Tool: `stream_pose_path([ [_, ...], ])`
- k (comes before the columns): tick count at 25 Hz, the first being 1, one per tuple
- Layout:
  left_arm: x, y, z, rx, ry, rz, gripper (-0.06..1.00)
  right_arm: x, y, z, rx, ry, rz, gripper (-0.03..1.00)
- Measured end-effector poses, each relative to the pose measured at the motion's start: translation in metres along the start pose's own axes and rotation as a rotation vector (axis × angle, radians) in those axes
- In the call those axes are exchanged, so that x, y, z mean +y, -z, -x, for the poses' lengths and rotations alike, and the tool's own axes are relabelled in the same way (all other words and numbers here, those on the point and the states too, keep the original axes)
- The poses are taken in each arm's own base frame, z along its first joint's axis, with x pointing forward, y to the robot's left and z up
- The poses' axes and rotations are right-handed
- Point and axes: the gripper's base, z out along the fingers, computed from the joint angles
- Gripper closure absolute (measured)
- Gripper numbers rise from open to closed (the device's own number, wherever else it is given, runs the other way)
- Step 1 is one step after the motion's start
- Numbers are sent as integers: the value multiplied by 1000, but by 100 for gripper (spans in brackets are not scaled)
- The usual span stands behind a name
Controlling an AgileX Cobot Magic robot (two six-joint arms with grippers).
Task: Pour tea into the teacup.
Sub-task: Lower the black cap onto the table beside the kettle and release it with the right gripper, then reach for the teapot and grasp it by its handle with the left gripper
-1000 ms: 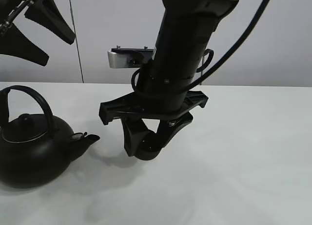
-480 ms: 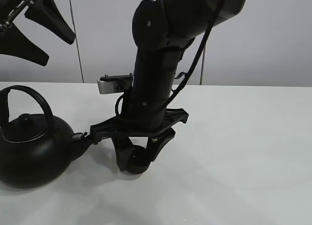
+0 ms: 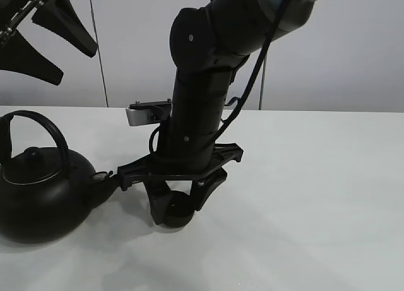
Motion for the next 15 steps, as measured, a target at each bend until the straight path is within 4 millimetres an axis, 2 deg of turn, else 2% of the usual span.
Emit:
stream_pose_path([
  [5, 0, 0, 0, 0, 0, 0, 47, 0, 4, 1, -9, 1, 0, 45],
  [15, 0, 0, 0, 0, 0, 0, 47, -2, 33, 4, -68, 23, -19, 45],
])
